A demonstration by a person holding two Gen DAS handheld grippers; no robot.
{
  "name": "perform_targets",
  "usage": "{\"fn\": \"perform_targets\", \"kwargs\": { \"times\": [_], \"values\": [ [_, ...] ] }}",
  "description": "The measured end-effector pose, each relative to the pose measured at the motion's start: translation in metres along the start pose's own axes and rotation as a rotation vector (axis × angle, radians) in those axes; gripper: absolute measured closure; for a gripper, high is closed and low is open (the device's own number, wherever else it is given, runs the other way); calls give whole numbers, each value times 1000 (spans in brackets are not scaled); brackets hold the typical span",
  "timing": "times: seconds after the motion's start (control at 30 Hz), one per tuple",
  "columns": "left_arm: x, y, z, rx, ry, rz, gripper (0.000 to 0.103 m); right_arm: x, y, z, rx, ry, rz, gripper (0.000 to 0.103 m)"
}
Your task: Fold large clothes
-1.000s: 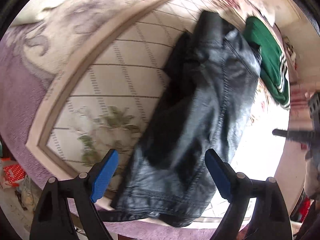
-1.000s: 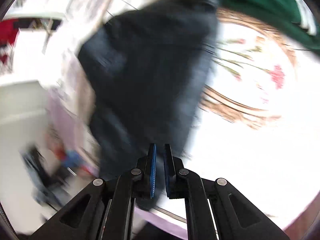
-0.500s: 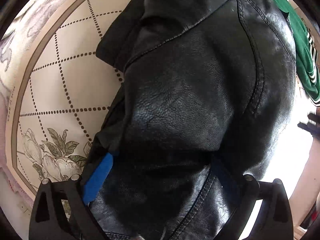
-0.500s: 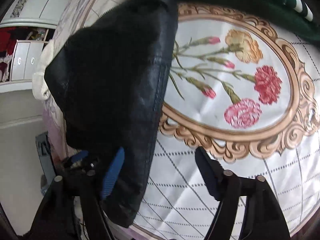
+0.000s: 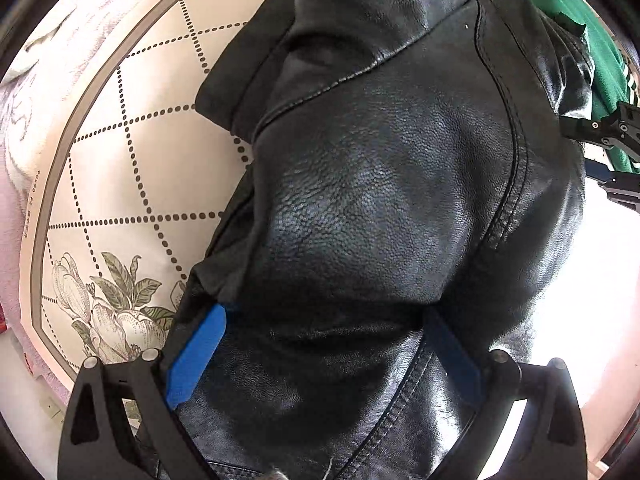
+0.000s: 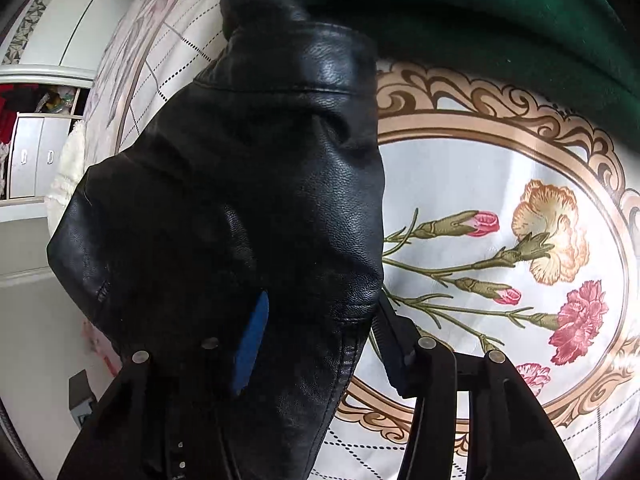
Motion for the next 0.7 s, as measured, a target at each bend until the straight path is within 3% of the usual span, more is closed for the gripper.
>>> {"fn": "perform_targets", "kwargs": {
  "times": [0.17, 0.4, 0.43, 0.5, 0.53, 0.6, 0.7],
  "values": [
    [-7, 16, 1, -10, -4, 36, 1, -7, 9, 11, 45, -4, 35, 49],
    [-19, 70, 31, -138, -1, 49, 1, -31, 51, 5, 15, 34, 89, 47],
    [-20, 68, 39, -139, 4, 52, 1, -39, 57, 5, 3, 37, 100, 45],
    [-19, 55, 61, -130, 23, 56, 1, -44, 64, 12, -25, 32, 122, 29],
    [-16, 44, 73, -108, 33, 57, 0, -51, 65, 14, -30, 32, 143, 25],
    [-8, 21, 90, -47, 66, -18, 0, -57, 59, 30, -28, 36, 194, 22],
    [0, 12, 94, -27, 81, -101, 0, -60, 41, 52, -9, 82, 208, 22]
  ]
}}
Point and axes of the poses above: each gripper's, at about its wrist camera, not at the fingertips, and y roughly against the way its jaws point, x to its left, z to its top, the point moved 1 cm from there along -y, roughly the way its jaws point, and after that the axes turned 5 degrees about x, right-handed, at the moved point
